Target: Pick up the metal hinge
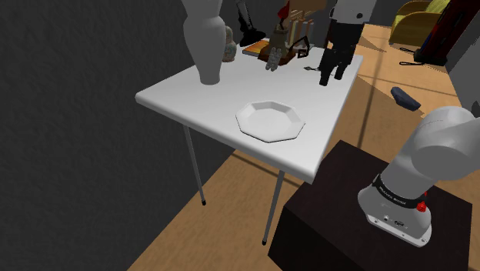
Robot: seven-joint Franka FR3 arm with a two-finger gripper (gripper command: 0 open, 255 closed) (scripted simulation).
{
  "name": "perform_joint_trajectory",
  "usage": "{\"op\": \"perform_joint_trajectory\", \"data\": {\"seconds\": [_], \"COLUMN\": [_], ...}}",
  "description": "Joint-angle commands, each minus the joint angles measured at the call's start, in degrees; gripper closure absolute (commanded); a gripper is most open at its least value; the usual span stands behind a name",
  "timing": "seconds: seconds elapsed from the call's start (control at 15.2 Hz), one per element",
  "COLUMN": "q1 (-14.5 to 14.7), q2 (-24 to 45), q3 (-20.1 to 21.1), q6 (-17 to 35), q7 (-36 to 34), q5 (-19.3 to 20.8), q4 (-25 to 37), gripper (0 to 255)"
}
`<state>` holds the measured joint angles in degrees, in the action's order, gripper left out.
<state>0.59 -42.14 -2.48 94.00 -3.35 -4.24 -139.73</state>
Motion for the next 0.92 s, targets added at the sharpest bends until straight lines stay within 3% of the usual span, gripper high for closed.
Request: {"op": "perform_joint_trajectory", "data": {"seconds": [0.0,0.4,0.86], "q1": [0.0,-3.03,-6.83], "q2": [0.0,11.71,24.98], "q3": [0.0,3.41,5.7], "q6": [0.0,8.41,14.96], "q7": [0.0,-12.63,-27.2], "q5": [0.0,-1.55,-0.42], "q4": [0.0,6.59,16.86], "gripper": [0,0,0]}}
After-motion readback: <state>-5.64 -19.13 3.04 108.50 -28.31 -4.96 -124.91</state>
